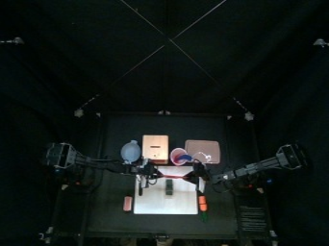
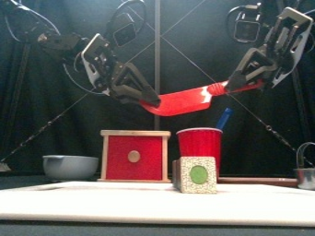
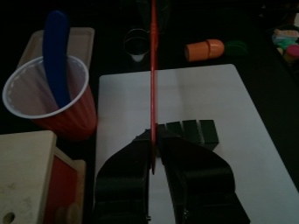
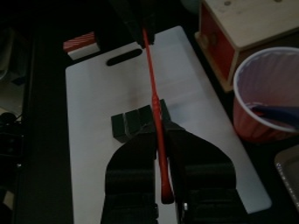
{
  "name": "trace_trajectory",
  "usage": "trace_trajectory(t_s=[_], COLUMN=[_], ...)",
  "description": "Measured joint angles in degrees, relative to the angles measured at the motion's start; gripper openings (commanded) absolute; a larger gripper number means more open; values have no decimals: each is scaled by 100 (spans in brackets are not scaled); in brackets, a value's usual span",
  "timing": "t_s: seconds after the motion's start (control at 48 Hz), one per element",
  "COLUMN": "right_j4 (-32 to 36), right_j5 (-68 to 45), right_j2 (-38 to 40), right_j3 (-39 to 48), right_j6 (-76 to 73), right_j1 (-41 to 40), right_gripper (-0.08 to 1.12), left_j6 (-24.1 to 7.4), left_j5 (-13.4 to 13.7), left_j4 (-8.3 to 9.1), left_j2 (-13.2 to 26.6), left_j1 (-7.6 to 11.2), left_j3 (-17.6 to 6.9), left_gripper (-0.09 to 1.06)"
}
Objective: Place sushi on board then cut the sushi with the knife then place the pieces on the plate
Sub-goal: Cut the sushi into 4 pieces
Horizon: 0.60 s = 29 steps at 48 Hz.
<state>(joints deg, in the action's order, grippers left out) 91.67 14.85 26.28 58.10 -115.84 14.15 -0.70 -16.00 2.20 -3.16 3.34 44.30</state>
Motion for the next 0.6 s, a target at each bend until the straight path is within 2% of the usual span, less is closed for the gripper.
trace_trajectory(t_s=[0.146, 0.333, 0.604], right_j4=[-431, -659, -853], right_j5=[-18, -18, -26], right_j2=[-44, -264, -633], right_j3=[62, 44, -35], right_j6=[9, 9, 9], right_j1=[26, 35, -44], right_gripper=[30, 31, 31], left_j6=[9, 9, 9], left_j5=[-18, -18, 0], left_j4=[-9, -70, -281], left_j2=[35, 185, 448], left_j1=[158, 237, 325], left_j3=[-18, -18, -18], left_gripper=[48, 48, 48])
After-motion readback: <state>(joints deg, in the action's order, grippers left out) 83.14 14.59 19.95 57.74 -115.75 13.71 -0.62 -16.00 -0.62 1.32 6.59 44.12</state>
